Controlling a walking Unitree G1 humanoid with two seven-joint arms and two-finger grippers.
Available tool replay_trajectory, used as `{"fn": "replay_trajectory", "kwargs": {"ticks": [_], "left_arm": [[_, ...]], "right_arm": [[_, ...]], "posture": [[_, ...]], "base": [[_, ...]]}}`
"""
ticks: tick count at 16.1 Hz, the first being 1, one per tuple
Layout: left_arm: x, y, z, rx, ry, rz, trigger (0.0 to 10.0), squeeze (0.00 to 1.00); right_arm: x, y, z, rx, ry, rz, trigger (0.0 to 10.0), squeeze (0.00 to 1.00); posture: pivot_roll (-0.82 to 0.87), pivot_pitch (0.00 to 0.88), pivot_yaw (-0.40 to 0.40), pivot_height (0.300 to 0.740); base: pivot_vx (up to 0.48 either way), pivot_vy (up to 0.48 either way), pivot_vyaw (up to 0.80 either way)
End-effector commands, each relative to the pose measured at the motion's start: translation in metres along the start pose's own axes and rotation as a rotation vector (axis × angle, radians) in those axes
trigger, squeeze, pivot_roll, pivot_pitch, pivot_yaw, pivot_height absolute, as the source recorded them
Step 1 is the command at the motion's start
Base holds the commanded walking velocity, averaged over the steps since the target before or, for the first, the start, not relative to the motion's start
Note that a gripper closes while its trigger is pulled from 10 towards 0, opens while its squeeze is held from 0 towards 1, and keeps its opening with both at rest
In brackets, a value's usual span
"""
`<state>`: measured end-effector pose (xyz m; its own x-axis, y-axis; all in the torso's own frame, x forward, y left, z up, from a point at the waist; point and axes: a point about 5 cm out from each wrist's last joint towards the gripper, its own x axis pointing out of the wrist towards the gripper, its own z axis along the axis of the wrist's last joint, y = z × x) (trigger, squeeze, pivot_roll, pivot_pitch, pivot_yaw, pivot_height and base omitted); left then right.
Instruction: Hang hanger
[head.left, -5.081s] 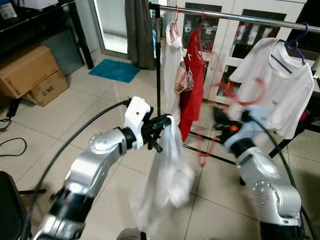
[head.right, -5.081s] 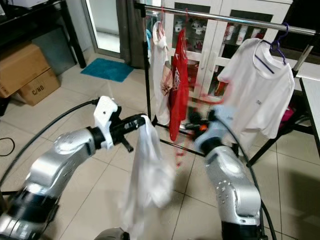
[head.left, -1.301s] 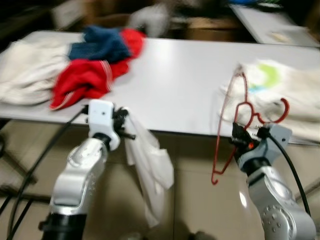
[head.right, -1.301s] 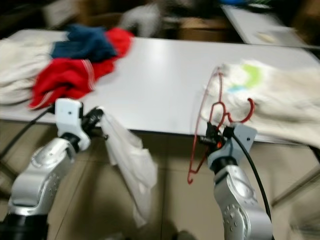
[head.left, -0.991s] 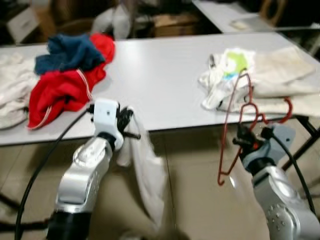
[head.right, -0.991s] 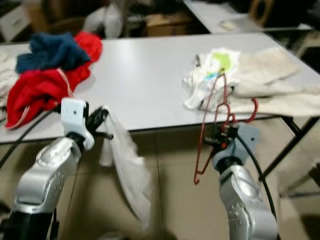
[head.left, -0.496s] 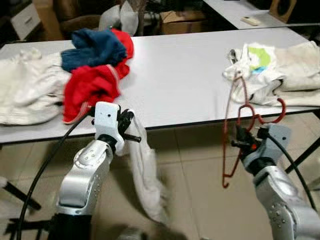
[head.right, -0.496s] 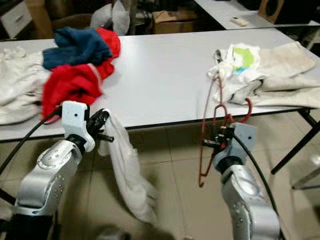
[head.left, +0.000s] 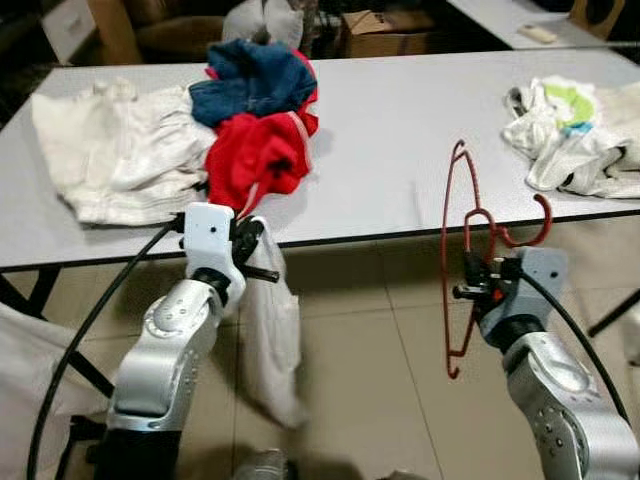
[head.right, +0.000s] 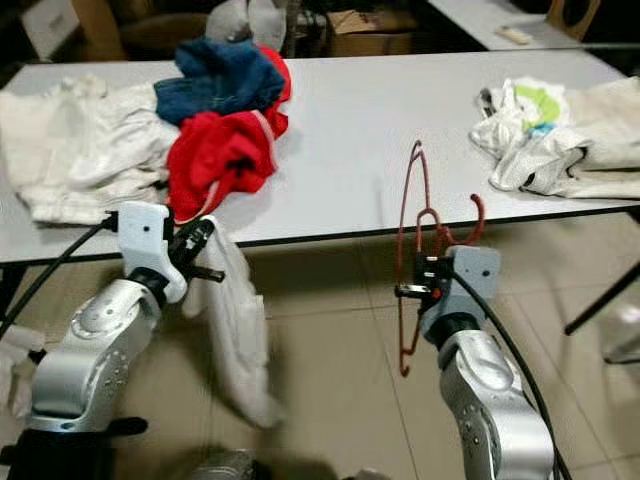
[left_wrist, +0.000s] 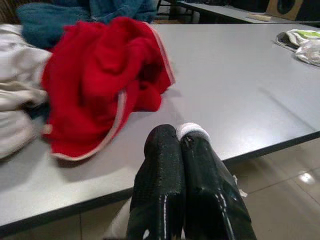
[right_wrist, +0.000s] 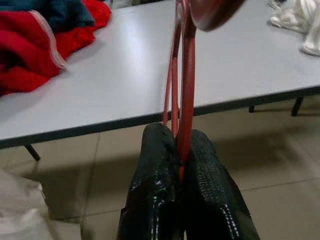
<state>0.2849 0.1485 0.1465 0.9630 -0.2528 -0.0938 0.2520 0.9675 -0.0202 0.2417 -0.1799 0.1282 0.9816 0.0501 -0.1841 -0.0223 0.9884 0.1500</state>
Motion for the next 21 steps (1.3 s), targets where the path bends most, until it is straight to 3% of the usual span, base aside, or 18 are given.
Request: {"fn": "replay_trajectory", "kwargs": {"ticks": [1,9,14,21], "left_arm": [[0.0,-0.004,0.007,0.014,-0.043,-0.023,10.0,0.0],[0.006,-0.01,0.016,-0.016,-0.084,-0.064,10.0,0.0],[0.007,-0.016,0.016,-0.026,-0.085,-0.101,10.0,0.0],[0.008,-0.019,0.015,-0.033,-0.083,-0.126,10.0,0.0]], "right_arm": [[0.0,0.001,0.008,0.004,-0.037,0.02,10.0,0.0],[-0.001,0.003,0.011,-0.003,-0.051,0.087,10.0,0.0],[-0.003,-0.004,0.009,-0.013,-0.05,0.067,10.0,0.0],[-0.006,-0.005,0.009,-0.032,-0.048,0.069,10.0,0.0]], "posture": [[0.08,0.038,0.023,0.74],[0.07,0.019,0.026,0.74],[0.06,0.007,0.036,0.74],[0.06,0.0,0.038,0.74]], "base": [[0.0,0.0,0.0],[0.231,0.0,0.0],[0.351,0.0,-0.75],[0.373,0.0,0.0]]}}
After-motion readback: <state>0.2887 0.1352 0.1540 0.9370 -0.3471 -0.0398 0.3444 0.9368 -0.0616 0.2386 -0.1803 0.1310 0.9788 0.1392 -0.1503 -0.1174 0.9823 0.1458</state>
